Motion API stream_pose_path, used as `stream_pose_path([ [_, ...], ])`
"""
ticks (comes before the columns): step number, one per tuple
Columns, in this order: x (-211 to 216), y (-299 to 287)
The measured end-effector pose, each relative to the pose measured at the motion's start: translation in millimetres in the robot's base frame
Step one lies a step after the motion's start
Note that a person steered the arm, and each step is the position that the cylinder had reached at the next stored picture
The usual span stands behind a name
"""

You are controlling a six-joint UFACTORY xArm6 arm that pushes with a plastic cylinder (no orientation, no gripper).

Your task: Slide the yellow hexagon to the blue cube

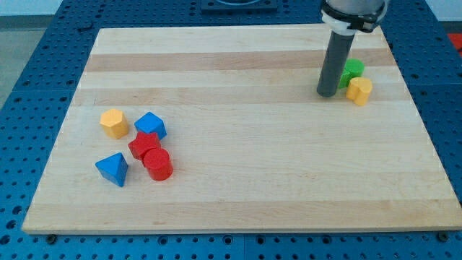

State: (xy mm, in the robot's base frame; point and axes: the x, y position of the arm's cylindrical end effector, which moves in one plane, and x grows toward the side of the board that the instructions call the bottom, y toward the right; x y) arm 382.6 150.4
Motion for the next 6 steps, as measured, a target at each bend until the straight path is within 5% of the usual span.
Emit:
stream_pose_path([
  [3, -9.8, -107.6],
  [6, -20.2, -292.9],
])
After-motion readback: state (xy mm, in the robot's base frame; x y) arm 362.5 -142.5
